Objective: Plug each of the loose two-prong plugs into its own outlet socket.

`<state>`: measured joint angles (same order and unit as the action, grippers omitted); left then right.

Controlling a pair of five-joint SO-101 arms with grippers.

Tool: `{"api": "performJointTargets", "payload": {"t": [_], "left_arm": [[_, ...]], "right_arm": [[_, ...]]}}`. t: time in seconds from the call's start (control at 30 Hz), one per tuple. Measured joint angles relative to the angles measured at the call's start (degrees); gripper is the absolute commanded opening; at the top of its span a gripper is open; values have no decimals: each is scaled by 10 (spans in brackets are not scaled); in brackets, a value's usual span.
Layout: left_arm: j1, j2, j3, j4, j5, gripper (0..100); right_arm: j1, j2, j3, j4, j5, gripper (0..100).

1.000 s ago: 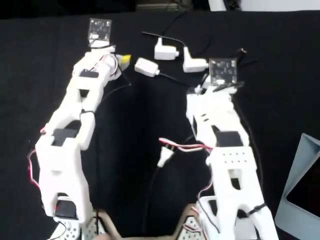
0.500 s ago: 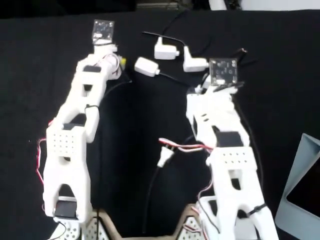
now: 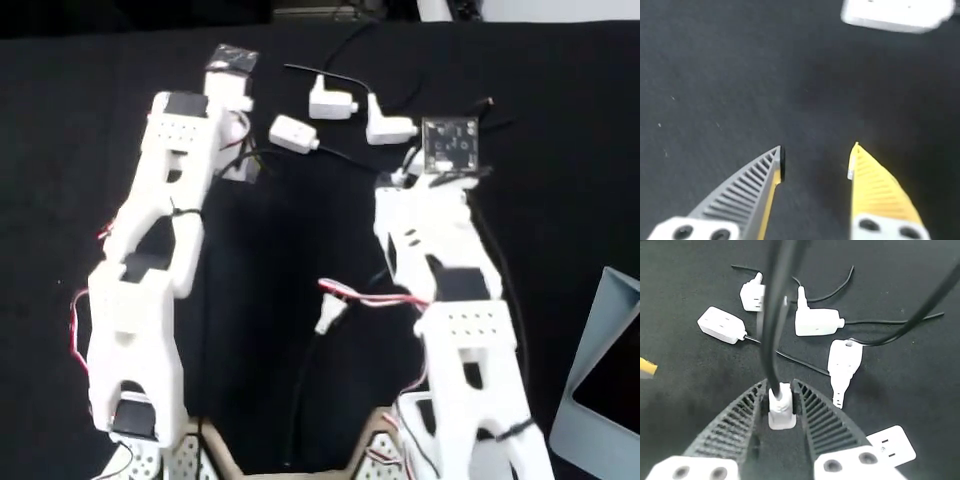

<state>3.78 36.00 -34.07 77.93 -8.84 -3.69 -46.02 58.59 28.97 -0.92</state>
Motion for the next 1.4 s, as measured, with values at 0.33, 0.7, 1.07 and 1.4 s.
{"api": "performJointTargets", "payload": {"t": [0.33,0.7,1.07,1.4], "left_arm": [[76,-101,47,87,0,220],[169,-362,396,-92,-2,235],[295,-429,685,-304,-4,349],[348,-404,694,-365,-2,349]], "right_arm": [[62,-105,0,49,10,12],[69,-105,0,49,23,12],[69,-105,0,49,23,12],[69,-105,0,50,24,12]]}}
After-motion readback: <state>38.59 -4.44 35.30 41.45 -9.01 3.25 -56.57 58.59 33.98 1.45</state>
